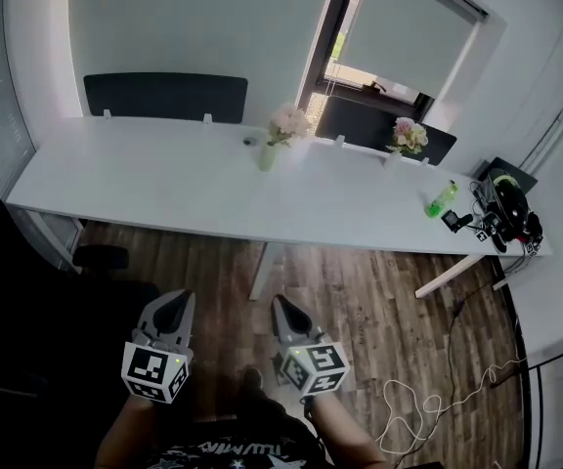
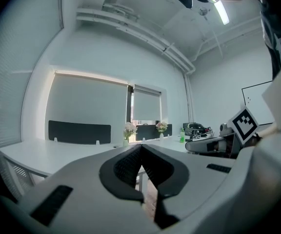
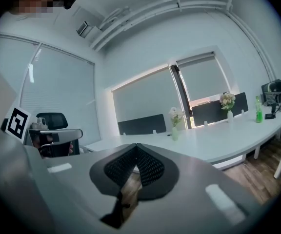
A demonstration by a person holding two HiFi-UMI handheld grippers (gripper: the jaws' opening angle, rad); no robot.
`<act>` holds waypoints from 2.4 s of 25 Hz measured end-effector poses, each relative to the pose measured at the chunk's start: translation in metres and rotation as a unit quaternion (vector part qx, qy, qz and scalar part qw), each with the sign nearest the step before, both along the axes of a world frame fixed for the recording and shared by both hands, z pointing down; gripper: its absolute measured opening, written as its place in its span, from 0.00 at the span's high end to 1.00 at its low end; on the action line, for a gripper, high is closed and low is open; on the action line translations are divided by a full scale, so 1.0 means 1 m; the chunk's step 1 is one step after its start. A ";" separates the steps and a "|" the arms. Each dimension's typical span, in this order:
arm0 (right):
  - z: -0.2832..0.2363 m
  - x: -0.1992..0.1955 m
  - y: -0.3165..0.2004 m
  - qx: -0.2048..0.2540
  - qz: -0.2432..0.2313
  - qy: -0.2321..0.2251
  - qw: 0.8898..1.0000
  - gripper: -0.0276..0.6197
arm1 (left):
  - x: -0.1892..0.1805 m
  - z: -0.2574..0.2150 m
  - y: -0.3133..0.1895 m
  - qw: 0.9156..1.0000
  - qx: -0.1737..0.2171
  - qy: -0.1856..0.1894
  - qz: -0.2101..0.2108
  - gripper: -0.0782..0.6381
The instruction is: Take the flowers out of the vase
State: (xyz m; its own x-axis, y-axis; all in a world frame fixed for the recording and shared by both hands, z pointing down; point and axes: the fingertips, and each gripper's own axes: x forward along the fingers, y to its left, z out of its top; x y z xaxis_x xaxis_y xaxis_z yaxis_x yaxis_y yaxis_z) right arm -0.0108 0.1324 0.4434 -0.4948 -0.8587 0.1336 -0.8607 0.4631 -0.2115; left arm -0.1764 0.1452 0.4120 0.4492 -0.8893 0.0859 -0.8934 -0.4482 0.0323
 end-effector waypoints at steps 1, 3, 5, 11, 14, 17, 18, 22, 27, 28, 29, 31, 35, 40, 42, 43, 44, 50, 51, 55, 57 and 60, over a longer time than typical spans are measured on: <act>0.001 0.003 -0.012 -0.001 -0.002 -0.001 1.000 0.95 | 0.004 0.000 -0.011 1.000 -0.001 -0.001 -0.001 0.88; 0.002 0.010 -0.035 -0.005 -0.009 -0.003 1.000 0.95 | 0.013 0.001 -0.032 1.000 -0.003 -0.002 -0.005 0.88; 0.003 0.015 -0.055 -0.007 -0.018 -0.002 1.000 0.95 | 0.022 0.001 -0.051 1.000 -0.007 -0.002 -0.009 0.88; 0.006 0.027 -0.115 -0.013 -0.040 -0.007 0.999 0.95 | 0.039 0.004 -0.107 1.000 -0.018 -0.004 -0.025 0.88; 0.006 0.037 -0.140 -0.012 -0.046 -0.011 0.999 0.95 | 0.050 0.005 -0.129 0.999 -0.020 -0.010 -0.033 0.88; 0.006 0.044 -0.167 -0.010 -0.046 -0.016 0.999 0.95 | 0.058 0.006 -0.152 0.999 -0.023 -0.006 -0.037 0.88; 0.006 0.046 -0.174 -0.010 -0.045 -0.020 0.999 0.95 | 0.060 0.007 -0.158 0.999 -0.024 -0.002 -0.038 0.88; 0.009 0.050 -0.194 -0.022 -0.050 -0.047 0.997 0.95 | 0.066 0.010 -0.178 0.999 -0.033 0.000 -0.042 0.88; 0.013 0.053 -0.221 -0.034 -0.044 -0.051 0.997 0.95 | 0.065 0.010 -0.211 0.999 -0.039 -0.015 -0.033 0.88; 0.014 0.054 -0.227 -0.037 -0.041 -0.050 0.997 0.95 | 0.063 0.010 -0.219 0.999 -0.038 -0.015 -0.031 0.88; 0.015 0.054 -0.234 -0.039 -0.039 -0.048 0.997 0.95 | 0.062 0.011 -0.228 0.999 -0.037 -0.014 -0.029 0.88; 0.017 0.055 -0.248 -0.040 -0.036 -0.042 0.998 0.95 | 0.061 0.014 -0.249 0.999 -0.034 -0.008 -0.025 0.88; 0.012 0.064 -0.284 -0.032 -0.017 -0.032 0.999 0.95 | 0.074 0.011 -0.298 1.000 -0.022 -0.004 0.005 0.88; 0.002 0.067 -0.338 -0.024 0.008 -0.034 0.999 0.95 | 0.081 0.006 -0.352 0.999 -0.011 -0.008 0.042 0.88; 0.000 0.067 -0.356 -0.024 0.018 -0.038 0.999 0.95 | 0.080 0.012 -0.368 0.998 -0.020 -0.003 0.057 0.88; 0.000 0.067 -0.364 -0.025 0.026 -0.039 0.999 0.95 | 0.080 0.015 -0.376 0.998 -0.025 -0.001 0.065 0.88; 0.000 0.068 -0.371 -0.027 0.036 -0.038 0.998 0.95 | 0.080 0.018 -0.383 0.997 -0.030 0.000 0.073 0.88; 0.009 0.070 -0.402 -0.042 0.070 -0.035 0.996 0.95 | 0.079 0.020 -0.420 0.994 -0.025 0.013 0.104 0.88; 0.010 0.069 -0.406 -0.044 0.072 -0.035 0.996 0.95 | 0.079 0.021 -0.426 0.994 -0.027 0.016 0.109 0.88; 0.015 0.063 -0.419 -0.051 0.079 -0.026 0.995 0.95 | 0.083 0.031 -0.443 0.989 -0.039 0.014 0.143 0.88; 0.020 0.063 -0.423 -0.053 0.086 -0.023 0.995 0.95 | 0.085 0.036 -0.449 0.987 -0.039 0.009 0.159 0.88; 0.024 0.065 -0.430 -0.058 0.098 -0.025 0.993 0.95 | 0.090 0.044 -0.460 0.984 -0.040 0.002 0.173 0.88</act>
